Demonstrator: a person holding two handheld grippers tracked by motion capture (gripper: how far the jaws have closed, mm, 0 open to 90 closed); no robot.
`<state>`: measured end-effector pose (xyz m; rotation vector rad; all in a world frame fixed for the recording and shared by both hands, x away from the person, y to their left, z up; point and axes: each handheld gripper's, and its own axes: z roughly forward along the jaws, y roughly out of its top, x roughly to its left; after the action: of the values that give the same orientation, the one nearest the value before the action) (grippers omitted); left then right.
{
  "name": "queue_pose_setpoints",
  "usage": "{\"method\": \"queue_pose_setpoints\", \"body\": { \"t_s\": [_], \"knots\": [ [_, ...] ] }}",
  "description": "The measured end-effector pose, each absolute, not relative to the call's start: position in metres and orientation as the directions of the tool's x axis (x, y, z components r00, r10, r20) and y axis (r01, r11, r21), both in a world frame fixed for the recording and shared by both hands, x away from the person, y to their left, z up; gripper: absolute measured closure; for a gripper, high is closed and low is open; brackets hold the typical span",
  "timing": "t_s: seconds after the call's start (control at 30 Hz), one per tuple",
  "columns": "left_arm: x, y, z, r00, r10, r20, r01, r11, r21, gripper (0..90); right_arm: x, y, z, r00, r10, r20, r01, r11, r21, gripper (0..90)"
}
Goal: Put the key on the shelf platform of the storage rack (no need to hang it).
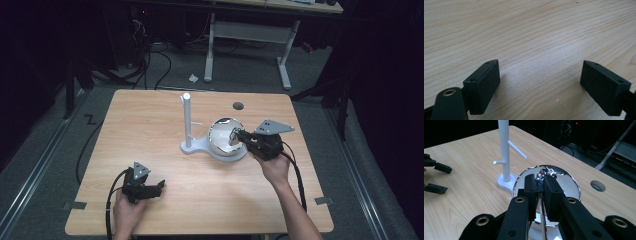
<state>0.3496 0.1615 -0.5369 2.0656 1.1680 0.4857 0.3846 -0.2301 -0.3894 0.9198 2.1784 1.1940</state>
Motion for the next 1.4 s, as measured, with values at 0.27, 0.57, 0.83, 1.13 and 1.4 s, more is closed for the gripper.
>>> {"method": "queue_pose_setpoints", "body": {
  "t_s": [0.27, 0.57, 0.83, 1.13, 1.4],
  "knots": [
    [0.350, 0.161, -0.537, 0.522, 0.853, -0.018, 0.588, -0.345, 0.731, 16.5, 0.400, -0.221, -0.394, -0.657, 0.748, -0.096, 0.343, 0.409, 0.846, 82.0],
    [0.350, 0.161, -0.537, 0.522, 0.853, -0.018, 0.588, -0.344, 0.732, 16.5, 0.414, -0.216, -0.406, -0.663, 0.745, -0.080, 0.363, 0.413, 0.835, 81.9],
    [0.350, 0.161, -0.537, 0.522, 0.853, -0.018, 0.588, -0.345, 0.732, 16.5, 0.427, -0.211, -0.418, -0.662, 0.748, -0.058, 0.391, 0.410, 0.824, 81.9],
    [0.350, 0.161, -0.537, 0.521, 0.853, -0.017, 0.588, -0.344, 0.732, 16.4, 0.437, -0.208, -0.429, -0.646, 0.760, -0.074, 0.405, 0.423, 0.810, 81.9],
    [0.350, 0.161, -0.537, 0.522, 0.853, -0.017, 0.588, -0.344, 0.732, 16.5, 0.444, -0.201, -0.435, -0.645, 0.760, -0.075, 0.412, 0.429, 0.804, 81.8]
  ]
}}
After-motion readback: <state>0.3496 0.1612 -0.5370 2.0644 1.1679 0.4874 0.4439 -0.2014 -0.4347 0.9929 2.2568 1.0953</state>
